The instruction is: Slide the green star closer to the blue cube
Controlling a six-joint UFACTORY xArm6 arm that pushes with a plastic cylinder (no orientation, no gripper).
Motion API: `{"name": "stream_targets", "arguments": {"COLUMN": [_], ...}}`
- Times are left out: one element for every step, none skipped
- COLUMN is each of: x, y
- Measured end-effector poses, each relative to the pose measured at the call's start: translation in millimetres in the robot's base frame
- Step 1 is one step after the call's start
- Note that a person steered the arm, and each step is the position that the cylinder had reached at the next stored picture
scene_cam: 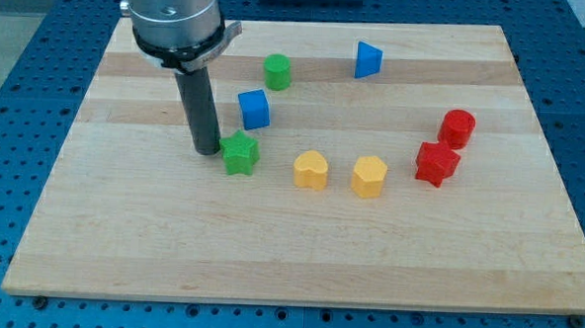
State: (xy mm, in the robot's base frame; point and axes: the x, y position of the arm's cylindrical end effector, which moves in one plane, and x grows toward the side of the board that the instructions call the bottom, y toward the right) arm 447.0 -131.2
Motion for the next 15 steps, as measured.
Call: {"name": "stream_targets", "arguments": {"x": [13.3,12.8,18.6,34.0,29.0,21.5,22.1,22.4,5.2,-20.0,-25.9,-10.7,0.2,12.9,54.0], "y": [8.0,57.5,68.8,95.0,129.1,130.8,129.7,154.8,178.8,198.0,174.0,144.3,119.8,137.5,145.0]}}
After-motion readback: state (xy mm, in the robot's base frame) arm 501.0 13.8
